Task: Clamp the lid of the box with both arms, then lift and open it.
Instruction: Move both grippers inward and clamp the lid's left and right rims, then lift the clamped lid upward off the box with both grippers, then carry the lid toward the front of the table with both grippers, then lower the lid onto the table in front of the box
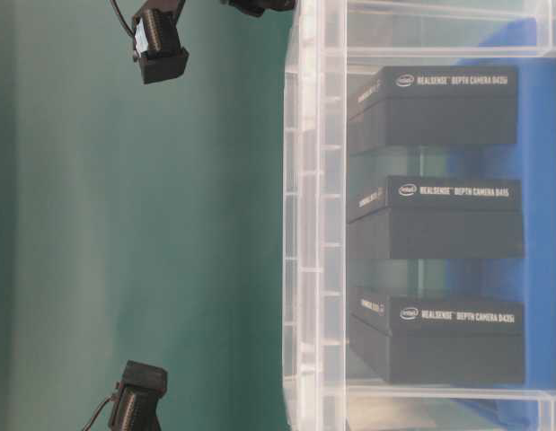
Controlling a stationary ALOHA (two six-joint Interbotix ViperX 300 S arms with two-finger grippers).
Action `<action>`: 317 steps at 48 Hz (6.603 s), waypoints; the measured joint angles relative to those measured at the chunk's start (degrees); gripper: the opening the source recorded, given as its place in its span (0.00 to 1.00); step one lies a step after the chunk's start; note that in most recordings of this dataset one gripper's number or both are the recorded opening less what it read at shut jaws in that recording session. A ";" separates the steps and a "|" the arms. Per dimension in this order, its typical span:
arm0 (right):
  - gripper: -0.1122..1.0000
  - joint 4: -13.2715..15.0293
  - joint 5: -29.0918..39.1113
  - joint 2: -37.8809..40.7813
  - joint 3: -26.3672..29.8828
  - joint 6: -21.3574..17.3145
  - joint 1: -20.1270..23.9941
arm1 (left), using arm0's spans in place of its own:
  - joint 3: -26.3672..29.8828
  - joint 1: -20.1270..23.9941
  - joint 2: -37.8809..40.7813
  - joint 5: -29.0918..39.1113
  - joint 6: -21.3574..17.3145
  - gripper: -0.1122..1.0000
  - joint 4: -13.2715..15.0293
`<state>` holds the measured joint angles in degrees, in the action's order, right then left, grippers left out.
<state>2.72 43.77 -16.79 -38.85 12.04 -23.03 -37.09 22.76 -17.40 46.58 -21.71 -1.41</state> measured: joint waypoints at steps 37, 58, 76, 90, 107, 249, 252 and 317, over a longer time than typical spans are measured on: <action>0.09 0.18 -0.09 0.09 0.09 0.00 0.26 | 0.00 -0.35 0.00 -0.09 0.00 0.10 0.00; 0.09 0.18 0.09 0.00 0.53 0.00 0.26 | 0.62 -0.44 0.18 0.09 -0.09 0.10 -0.09; 0.09 0.18 2.72 -1.05 2.02 0.00 0.18 | 1.23 -0.53 -0.44 1.05 -0.09 0.10 -0.09; 0.09 0.26 4.75 -2.64 3.52 0.00 0.18 | 3.16 -0.79 -1.93 4.04 0.00 0.10 -0.09; 0.09 0.26 7.91 -4.75 5.62 0.00 0.18 | 5.98 -1.41 -2.81 7.38 0.09 0.10 -0.09; 0.09 12.66 19.60 2.37 13.45 -51.68 48.16 | 6.59 -40.78 -1.49 14.50 32.26 0.10 -0.88; 0.09 13.10 19.60 2.46 13.45 -51.68 48.16 | 6.59 -40.78 -1.58 14.50 32.26 0.10 -0.88; 0.09 15.21 3.78 9.32 1.32 -55.28 48.43 | -4.22 -41.04 8.53 -5.10 35.51 0.10 -1.85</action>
<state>17.93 47.55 -7.47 -37.53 -43.24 25.40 -41.31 -18.28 -8.88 41.48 13.80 -3.25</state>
